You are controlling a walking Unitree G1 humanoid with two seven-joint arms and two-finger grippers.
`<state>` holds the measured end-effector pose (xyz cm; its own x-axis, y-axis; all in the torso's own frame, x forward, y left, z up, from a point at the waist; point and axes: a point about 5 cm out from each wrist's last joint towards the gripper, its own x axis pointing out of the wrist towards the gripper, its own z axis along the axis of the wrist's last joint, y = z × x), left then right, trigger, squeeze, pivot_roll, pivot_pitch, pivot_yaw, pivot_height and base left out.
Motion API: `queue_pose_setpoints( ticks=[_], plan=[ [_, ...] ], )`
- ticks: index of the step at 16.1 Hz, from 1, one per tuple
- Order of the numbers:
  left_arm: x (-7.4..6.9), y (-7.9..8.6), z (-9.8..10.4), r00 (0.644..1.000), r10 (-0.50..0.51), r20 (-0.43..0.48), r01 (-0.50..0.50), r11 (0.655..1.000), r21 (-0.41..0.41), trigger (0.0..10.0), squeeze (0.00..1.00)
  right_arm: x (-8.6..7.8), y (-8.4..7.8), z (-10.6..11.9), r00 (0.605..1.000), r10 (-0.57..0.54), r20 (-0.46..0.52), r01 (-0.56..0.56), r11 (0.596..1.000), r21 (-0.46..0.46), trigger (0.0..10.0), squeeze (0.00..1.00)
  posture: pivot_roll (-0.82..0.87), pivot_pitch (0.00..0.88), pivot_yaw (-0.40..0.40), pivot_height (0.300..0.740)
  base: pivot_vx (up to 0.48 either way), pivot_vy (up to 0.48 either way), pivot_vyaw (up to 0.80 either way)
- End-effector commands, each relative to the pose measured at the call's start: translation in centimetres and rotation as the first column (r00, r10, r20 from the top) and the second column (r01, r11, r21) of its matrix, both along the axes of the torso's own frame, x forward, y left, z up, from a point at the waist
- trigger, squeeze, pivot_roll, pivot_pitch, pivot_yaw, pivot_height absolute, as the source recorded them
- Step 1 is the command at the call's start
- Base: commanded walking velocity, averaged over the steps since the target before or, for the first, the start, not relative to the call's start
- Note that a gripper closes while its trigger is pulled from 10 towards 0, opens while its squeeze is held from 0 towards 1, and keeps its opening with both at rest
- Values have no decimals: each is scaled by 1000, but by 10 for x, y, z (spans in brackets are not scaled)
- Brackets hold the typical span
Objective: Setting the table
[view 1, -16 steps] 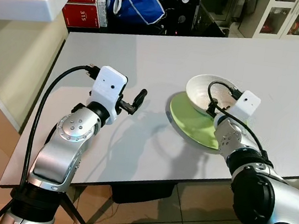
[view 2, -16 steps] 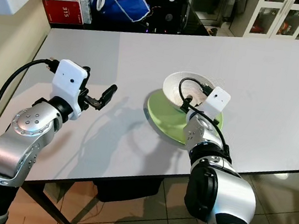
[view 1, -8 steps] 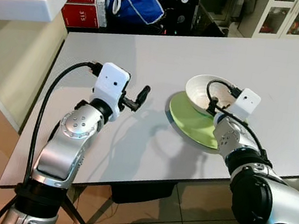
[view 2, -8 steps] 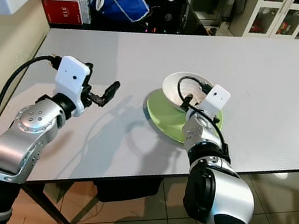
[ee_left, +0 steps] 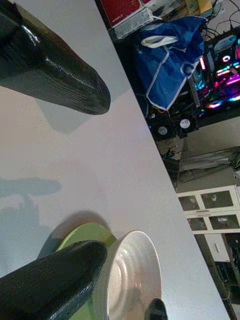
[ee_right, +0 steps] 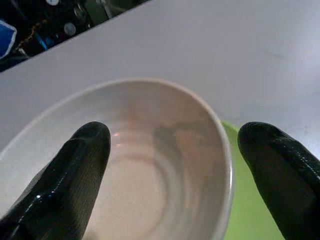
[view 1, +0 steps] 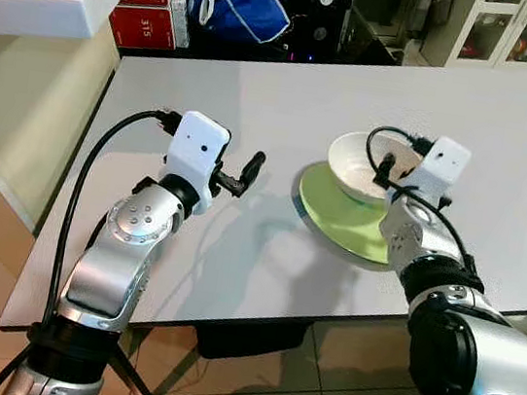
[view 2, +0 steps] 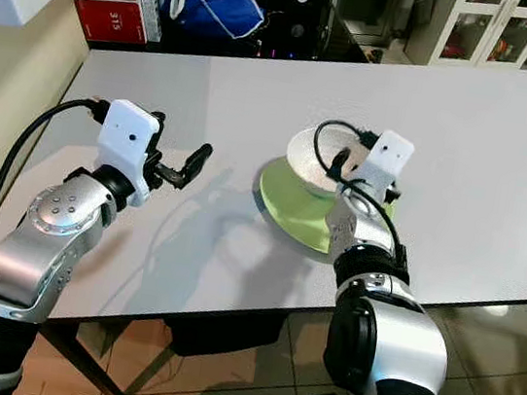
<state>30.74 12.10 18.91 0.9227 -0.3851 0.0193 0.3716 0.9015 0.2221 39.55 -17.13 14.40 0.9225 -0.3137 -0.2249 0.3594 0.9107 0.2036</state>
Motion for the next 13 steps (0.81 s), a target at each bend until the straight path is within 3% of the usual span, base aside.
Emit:
queue_pose_setpoints(
  ticks=[1,4,9,11,13],
  plan=[
    [3,-1,4,1000,-2,17,2,1000,5,10000,0,-2,-1,0,1000,-9,13,10,999,-35,10000,0,108,0,45,740,0,0,0],
    [7,-6,3,1000,-14,22,14,1000,-6,10000,0,-7,-6,3,998,-27,50,30,997,-64,10000,0,75,0,50,740,0,0,0],
    [18,-17,2,999,-42,24,43,999,-30,10000,0,-30,-15,23,987,0,161,19,993,-116,10000,0,9,0,78,740,0,0,0],
    [25,-15,-3,999,-34,4,34,998,-50,10000,0,-39,-7,41,962,152,226,-127,985,-121,10000,0,-13,0,85,740,0,0,0],
    [30,-13,-8,1000,-20,-8,20,998,-53,10000,0,-43,-11,58,936,241,257,-206,966,-156,10000,0,-20,0,88,740,0,0,0]
  ],
)
